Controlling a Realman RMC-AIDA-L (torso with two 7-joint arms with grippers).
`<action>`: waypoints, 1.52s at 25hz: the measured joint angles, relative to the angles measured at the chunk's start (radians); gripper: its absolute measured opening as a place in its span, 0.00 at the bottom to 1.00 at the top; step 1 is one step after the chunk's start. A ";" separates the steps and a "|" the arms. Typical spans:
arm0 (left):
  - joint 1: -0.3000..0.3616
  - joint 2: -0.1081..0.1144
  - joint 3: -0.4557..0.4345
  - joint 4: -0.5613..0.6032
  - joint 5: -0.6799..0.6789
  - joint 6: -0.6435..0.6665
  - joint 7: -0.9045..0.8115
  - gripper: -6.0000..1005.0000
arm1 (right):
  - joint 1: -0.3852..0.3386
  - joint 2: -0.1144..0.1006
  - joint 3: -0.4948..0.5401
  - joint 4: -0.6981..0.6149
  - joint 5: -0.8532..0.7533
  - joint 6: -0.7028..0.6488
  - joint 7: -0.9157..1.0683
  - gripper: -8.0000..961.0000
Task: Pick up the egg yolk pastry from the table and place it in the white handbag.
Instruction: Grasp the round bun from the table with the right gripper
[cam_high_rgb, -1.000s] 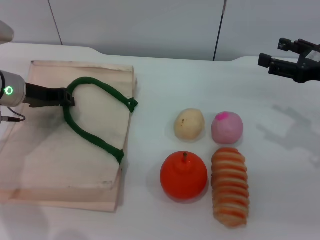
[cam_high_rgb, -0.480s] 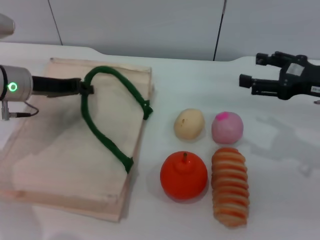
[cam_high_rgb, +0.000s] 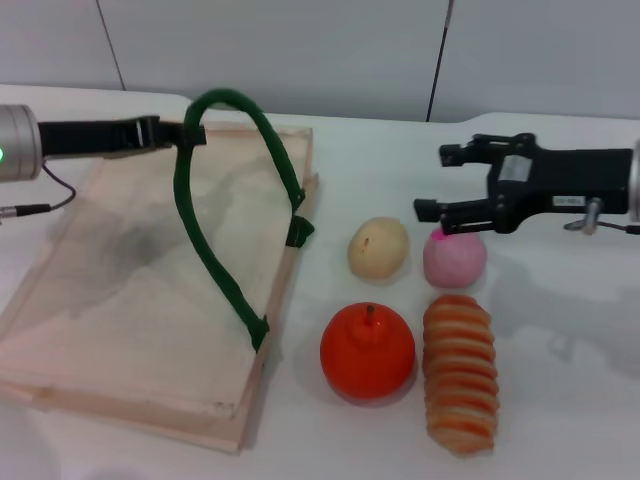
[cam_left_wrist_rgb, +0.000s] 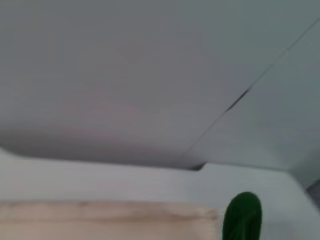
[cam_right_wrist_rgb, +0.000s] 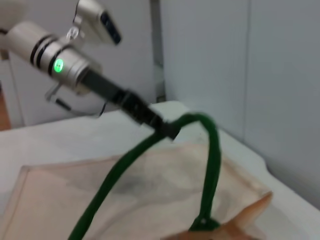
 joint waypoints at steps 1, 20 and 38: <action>0.006 0.003 0.000 -0.002 -0.019 0.022 0.005 0.14 | 0.011 0.003 0.000 0.001 -0.017 0.001 0.000 0.92; 0.033 0.032 0.000 0.000 -0.198 0.229 0.042 0.14 | 0.173 0.018 -0.232 0.203 -0.074 0.283 0.000 0.92; 0.038 0.032 0.000 0.000 -0.252 0.269 0.044 0.14 | 0.249 0.029 -0.313 0.307 -0.072 0.441 0.002 0.92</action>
